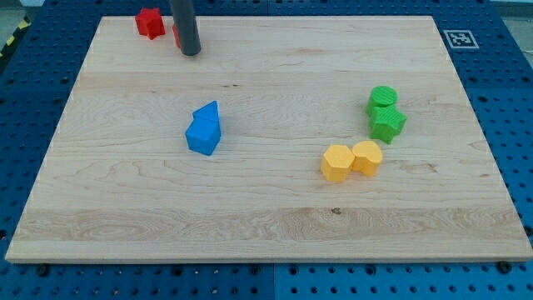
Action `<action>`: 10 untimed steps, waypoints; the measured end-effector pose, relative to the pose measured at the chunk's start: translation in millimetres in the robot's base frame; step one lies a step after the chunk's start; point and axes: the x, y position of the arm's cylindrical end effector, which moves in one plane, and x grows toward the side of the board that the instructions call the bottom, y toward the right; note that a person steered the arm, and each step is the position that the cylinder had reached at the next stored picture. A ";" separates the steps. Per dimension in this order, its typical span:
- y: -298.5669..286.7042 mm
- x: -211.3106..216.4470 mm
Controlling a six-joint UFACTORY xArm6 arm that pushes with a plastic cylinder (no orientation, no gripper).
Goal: Move the red circle into the red star
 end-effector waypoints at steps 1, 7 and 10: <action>23.1 9.4; 23.1 -34.2; -36.1 -32.0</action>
